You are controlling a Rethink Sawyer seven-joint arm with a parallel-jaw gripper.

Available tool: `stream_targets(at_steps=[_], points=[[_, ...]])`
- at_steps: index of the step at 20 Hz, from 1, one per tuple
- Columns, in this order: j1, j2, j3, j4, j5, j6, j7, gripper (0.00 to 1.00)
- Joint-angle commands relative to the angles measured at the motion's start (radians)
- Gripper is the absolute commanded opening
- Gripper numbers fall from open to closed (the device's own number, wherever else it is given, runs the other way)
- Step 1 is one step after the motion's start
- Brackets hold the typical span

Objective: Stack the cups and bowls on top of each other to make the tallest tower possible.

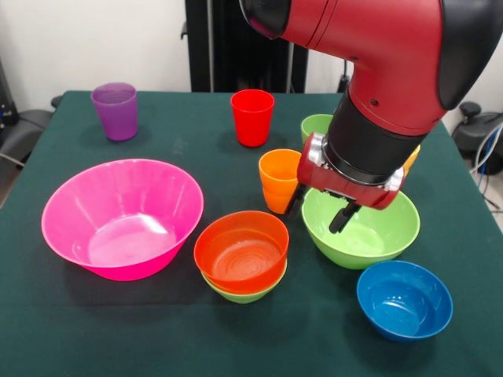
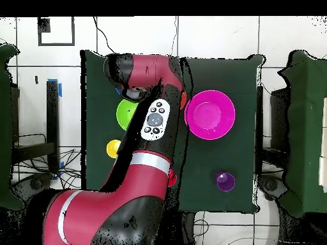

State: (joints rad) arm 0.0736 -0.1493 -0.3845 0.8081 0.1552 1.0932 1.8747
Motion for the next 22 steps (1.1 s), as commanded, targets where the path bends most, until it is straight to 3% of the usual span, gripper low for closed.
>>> stream_targets(at_steps=[1,10,17,22], points=[[0.015,0.062,0.048,-0.024,-0.088,0.104,-0.01,1.0],[0.016,0.057,0.043,-0.028,-0.088,0.124,-0.026,1.0],[0.022,-0.05,0.041,0.043,-0.083,0.189,-0.062,1.0],[0.011,-0.066,0.05,0.035,-0.084,0.214,-0.075,1.0]])
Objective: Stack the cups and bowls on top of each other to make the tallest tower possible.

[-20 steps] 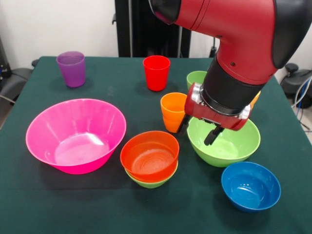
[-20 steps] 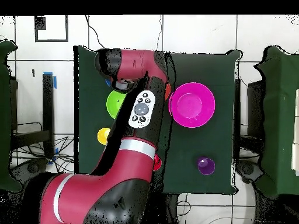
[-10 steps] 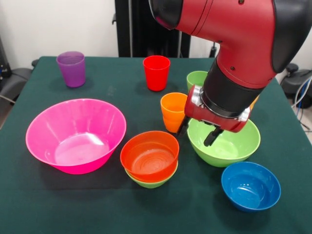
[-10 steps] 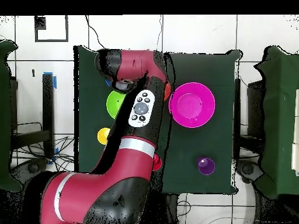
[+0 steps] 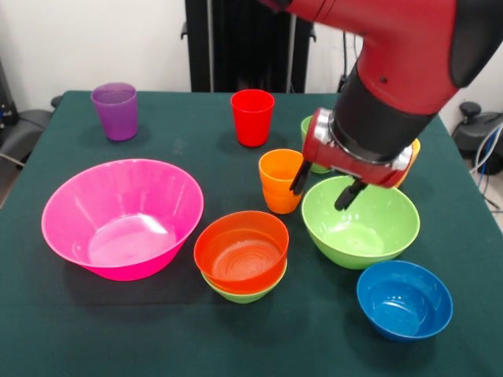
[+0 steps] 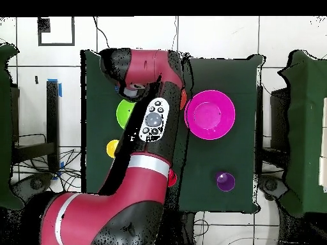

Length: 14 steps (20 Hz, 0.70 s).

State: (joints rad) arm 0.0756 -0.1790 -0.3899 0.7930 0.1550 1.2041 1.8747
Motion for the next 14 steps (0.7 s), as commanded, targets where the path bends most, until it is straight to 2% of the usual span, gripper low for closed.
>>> stream_targets(at_steps=[1,2,3,6,11,14], points=[[0.009,-0.042,0.054,0.052,-0.086,0.108,-0.075,1.0],[0.009,-0.046,0.053,0.053,-0.089,0.111,-0.075,1.0],[0.014,-0.074,0.055,0.103,-0.092,0.09,-0.081,1.0],[0.01,-0.086,0.07,0.122,-0.083,0.071,-0.072,1.0],[0.004,-0.074,0.077,0.149,-0.115,0.018,-0.112,1.0],[0.001,-0.066,0.081,0.161,-0.124,-0.011,-0.099,1.0]])
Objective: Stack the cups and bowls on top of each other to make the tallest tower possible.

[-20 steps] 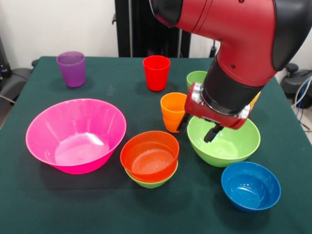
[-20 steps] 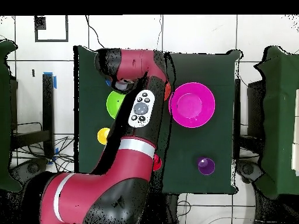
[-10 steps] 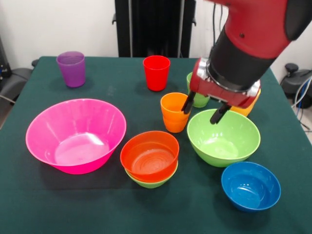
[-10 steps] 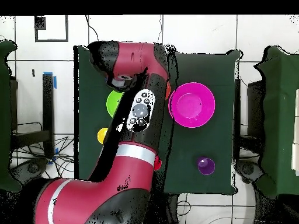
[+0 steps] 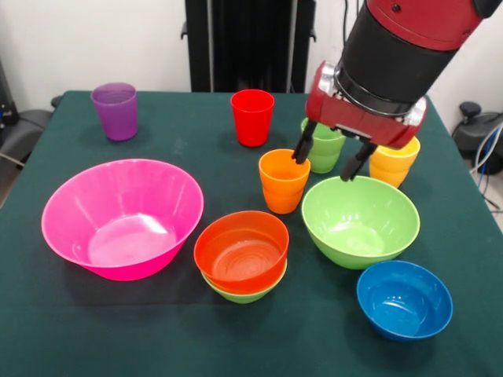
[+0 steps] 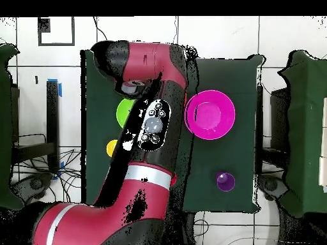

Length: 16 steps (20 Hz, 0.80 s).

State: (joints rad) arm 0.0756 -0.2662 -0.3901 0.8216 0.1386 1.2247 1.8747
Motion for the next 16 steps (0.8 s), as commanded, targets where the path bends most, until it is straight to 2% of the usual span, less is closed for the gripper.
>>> stream_targets(at_steps=[1,8,13,15,16], points=[[0.0,0.029,0.083,0.133,-0.103,-0.037,-0.072,1.0],[-0.002,0.098,0.095,0.063,-0.096,-0.029,0.022,1.0],[0.005,0.131,0.099,0.039,-0.083,-0.087,0.076,1.0],[0.002,0.134,0.112,0.053,-0.055,-0.13,0.121,1.0],[-0.002,0.137,0.123,0.052,-0.046,-0.133,0.113,1.0]])
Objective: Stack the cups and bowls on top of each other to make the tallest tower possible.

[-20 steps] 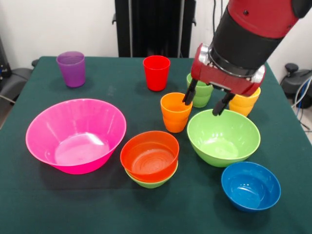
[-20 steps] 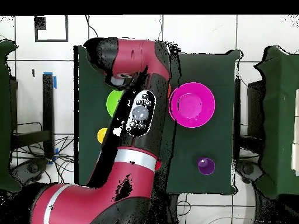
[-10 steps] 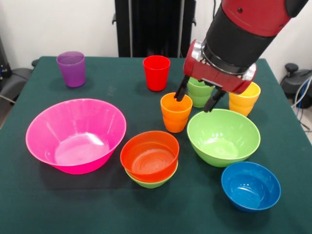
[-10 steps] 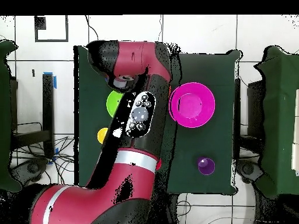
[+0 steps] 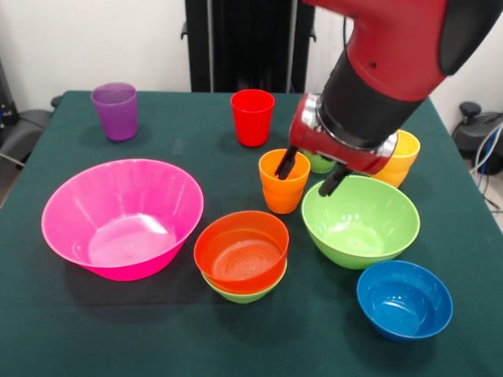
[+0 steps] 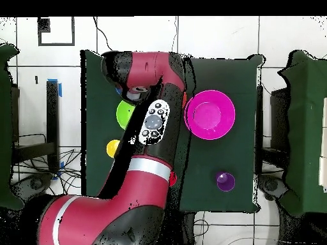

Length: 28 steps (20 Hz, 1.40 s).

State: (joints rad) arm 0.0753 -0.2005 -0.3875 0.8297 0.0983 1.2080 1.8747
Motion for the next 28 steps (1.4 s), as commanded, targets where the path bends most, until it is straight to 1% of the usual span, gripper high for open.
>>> stream_targets(at_steps=[1,6,8,10,14,16,21,28], points=[[-0.006,0.07,0.123,0.044,-0.001,-0.106,0.107,1.0],[-0.004,0.075,0.124,0.056,0.036,-0.11,0.174,1.0],[0.003,0.069,0.118,0.076,0.046,-0.111,0.199,1.0],[0.008,0.068,0.118,0.086,0.053,-0.116,0.203,1.0],[0.013,0.043,0.109,0.103,0.075,-0.073,0.212,1.0],[0.016,0.056,0.109,0.09,0.091,-0.07,0.234,1.0],[0.016,0.062,0.115,0.107,0.111,-0.094,0.238,1.0],[0.023,0.09,0.121,0.097,0.135,-0.118,0.268,1.0]])
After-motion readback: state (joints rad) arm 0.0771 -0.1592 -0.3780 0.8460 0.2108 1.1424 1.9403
